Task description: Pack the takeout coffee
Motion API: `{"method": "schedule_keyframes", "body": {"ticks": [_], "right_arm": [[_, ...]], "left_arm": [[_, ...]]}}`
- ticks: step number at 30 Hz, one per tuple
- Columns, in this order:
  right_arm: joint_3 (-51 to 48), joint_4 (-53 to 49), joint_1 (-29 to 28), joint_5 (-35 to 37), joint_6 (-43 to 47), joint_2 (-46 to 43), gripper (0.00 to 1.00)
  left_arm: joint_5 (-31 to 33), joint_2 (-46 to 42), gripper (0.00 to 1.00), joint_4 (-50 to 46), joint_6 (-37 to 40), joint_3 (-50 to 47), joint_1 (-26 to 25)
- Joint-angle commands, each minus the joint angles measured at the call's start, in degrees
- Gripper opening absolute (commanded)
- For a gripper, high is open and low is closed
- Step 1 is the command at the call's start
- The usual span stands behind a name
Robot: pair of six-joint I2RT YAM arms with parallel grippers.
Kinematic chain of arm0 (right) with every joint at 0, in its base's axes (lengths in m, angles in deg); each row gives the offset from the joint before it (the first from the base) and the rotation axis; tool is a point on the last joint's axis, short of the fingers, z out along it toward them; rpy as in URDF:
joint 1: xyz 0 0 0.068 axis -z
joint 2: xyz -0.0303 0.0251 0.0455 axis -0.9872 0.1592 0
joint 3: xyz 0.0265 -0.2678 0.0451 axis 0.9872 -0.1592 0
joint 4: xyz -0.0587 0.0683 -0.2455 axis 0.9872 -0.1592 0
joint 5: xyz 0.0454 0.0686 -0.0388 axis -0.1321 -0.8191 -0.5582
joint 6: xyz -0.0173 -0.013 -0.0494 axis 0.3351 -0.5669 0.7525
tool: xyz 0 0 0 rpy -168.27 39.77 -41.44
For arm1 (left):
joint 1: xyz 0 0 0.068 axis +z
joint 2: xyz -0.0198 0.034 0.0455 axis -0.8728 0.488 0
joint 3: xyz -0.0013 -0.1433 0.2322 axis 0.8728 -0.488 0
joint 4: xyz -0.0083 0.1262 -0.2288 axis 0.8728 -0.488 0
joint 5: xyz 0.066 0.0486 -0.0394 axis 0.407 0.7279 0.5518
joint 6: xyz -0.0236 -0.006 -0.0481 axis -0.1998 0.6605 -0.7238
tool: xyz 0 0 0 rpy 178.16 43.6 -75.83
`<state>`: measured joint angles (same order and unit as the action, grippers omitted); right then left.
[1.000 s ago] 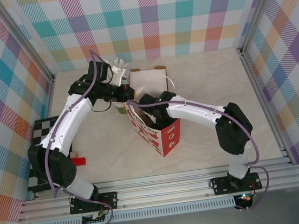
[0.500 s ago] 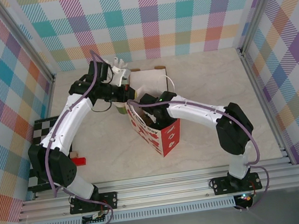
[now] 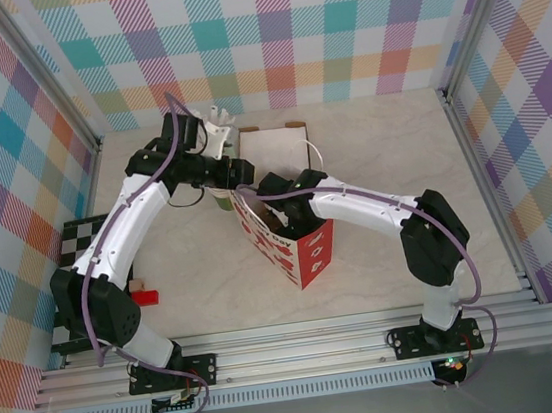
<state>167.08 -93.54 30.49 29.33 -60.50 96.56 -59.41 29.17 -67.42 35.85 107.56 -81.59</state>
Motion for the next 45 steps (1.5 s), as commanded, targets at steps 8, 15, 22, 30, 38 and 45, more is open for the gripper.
{"method": "schedule_keyframes", "body": {"ticks": [8,15,22,30,38,45], "right_arm": [[-3.6,5.6,-0.4,-0.8,-1.9,4.9,0.21],[-4.2,7.5,-0.4,-0.4,-2.7,3.7,0.20],[-4.1,8.5,-0.4,-0.7,-3.1,2.5,0.18],[-6.1,11.4,-0.4,0.7,-3.6,2.4,0.18],[-7.9,10.9,-0.4,1.1,-3.2,2.8,0.18],[-7.2,8.0,-0.4,1.5,-3.1,2.2,0.24]], "left_arm": [[3.6,-3.0,0.61,-0.6,0.6,-1.2,0.1],[7.2,-2.5,0.60,0.7,-0.6,-2.1,0.0],[3.9,-2.0,0.41,0.8,-1.3,-1.9,0.0],[3.8,-1.7,0.30,0.5,-0.8,-1.8,-0.1],[4.3,-2.1,0.30,0.3,-0.6,-1.7,-0.1],[4.4,-2.2,0.34,0.0,-0.7,-1.5,-0.1]]}}
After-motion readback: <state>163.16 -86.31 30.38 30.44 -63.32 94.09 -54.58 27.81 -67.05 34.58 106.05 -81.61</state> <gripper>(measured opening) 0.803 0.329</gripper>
